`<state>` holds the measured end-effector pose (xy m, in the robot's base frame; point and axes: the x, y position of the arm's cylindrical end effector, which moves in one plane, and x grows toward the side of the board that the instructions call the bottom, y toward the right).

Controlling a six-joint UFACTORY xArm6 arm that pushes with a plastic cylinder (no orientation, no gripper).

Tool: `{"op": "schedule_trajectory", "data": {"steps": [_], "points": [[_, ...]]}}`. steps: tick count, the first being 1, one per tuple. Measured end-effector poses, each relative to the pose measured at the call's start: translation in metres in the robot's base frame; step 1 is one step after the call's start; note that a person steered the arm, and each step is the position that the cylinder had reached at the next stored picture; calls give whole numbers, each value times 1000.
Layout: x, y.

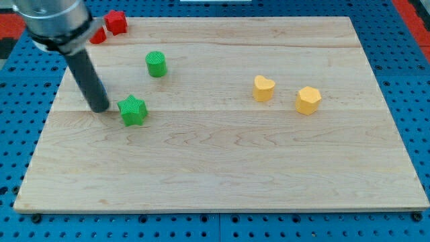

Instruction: Move the green star to the bottom center

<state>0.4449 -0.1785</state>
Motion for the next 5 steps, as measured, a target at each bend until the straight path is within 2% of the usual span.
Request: {"op": "schedule_trajectory", "data": {"steps": [1, 4, 5], "points": [[16, 57], [-30, 109], [6, 123]]}}
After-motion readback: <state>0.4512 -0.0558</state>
